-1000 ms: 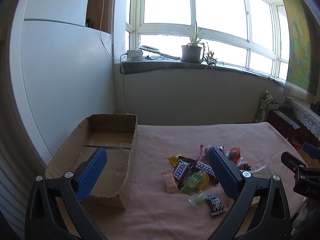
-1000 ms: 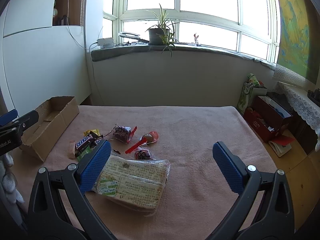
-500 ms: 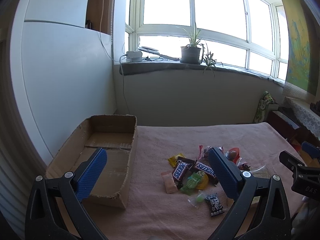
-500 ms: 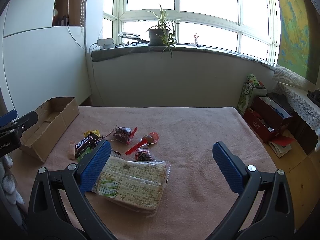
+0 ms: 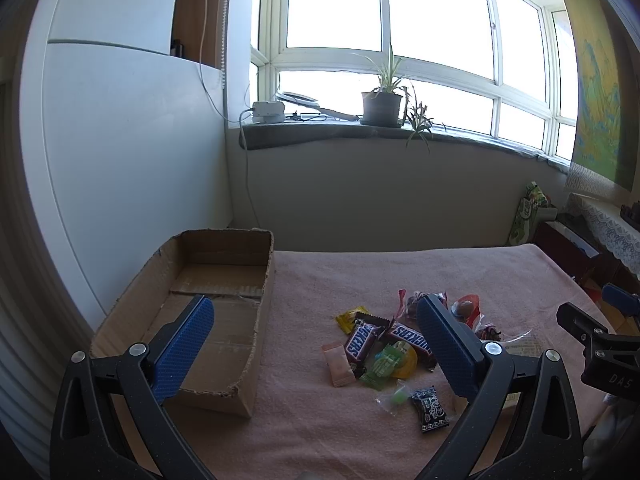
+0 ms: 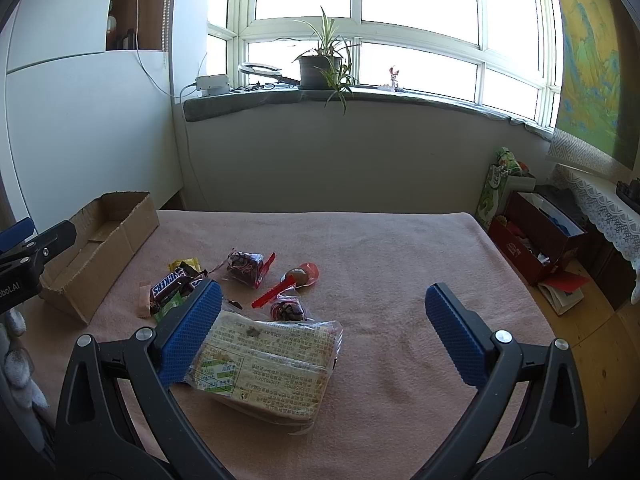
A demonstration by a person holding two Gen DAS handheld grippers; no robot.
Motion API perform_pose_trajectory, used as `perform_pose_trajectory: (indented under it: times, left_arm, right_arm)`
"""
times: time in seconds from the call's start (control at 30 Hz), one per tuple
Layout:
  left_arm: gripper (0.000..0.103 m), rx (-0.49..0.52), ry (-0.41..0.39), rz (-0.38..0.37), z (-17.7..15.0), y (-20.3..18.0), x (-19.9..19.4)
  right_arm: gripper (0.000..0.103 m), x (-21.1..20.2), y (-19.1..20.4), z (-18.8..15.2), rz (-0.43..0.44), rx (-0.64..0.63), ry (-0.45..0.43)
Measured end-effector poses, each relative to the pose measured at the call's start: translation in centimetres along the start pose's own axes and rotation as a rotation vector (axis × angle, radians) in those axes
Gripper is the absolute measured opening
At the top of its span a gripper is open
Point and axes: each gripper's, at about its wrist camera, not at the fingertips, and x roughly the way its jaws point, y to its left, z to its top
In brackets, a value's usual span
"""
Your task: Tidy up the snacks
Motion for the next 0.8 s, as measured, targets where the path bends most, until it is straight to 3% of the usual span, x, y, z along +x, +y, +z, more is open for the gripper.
perform_pose_trajectory:
  times: [0.8]
  left_arm:
    - [0.101, 0.001, 0.004, -0.001, 0.19, -0.05, -0.04]
  right_arm:
    - [0.103, 0.34, 0.42, -0.21, 0.002, -0.005, 0.004]
